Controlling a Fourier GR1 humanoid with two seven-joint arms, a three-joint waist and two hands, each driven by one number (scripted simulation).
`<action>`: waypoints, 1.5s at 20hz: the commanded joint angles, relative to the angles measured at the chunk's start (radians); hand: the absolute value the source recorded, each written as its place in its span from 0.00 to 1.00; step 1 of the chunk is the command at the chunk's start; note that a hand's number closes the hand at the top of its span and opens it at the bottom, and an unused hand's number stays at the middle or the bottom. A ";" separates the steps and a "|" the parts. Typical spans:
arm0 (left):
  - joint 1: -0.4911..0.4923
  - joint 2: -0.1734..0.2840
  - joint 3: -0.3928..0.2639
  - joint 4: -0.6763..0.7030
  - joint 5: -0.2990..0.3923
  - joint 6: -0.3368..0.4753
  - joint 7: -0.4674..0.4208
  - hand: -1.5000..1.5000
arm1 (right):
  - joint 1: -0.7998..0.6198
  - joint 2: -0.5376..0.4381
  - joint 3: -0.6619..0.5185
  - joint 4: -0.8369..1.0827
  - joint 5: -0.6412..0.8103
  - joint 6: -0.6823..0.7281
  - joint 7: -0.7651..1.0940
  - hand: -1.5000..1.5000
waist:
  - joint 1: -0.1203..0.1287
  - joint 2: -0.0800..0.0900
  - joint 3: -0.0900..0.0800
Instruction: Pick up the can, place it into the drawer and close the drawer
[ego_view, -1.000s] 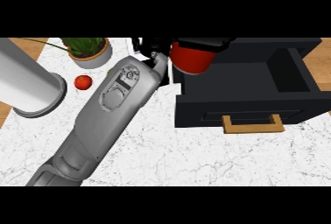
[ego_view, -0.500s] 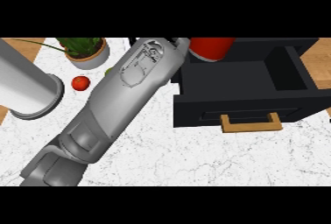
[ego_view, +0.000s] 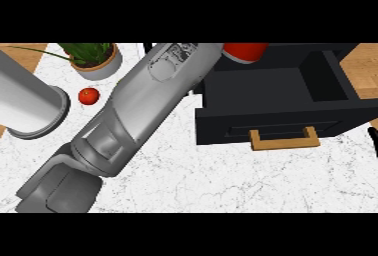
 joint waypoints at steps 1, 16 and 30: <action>-0.025 0.000 -0.070 0.058 0.071 0.039 -0.013 1.00 | -0.018 0.001 0.006 0.035 -0.002 0.009 -0.025 0.00 | -0.022 0.002 0.001; 0.026 0.000 -0.232 0.168 0.156 0.085 -0.139 1.00 | -0.040 0.007 0.026 0.020 0.011 -0.001 0.000 0.00 | -0.047 0.013 0.001; -0.001 0.000 -0.300 0.238 0.205 0.156 -0.153 0.00 | -0.105 -0.027 0.030 -0.016 0.022 -0.011 0.054 0.00 | -0.068 0.020 0.000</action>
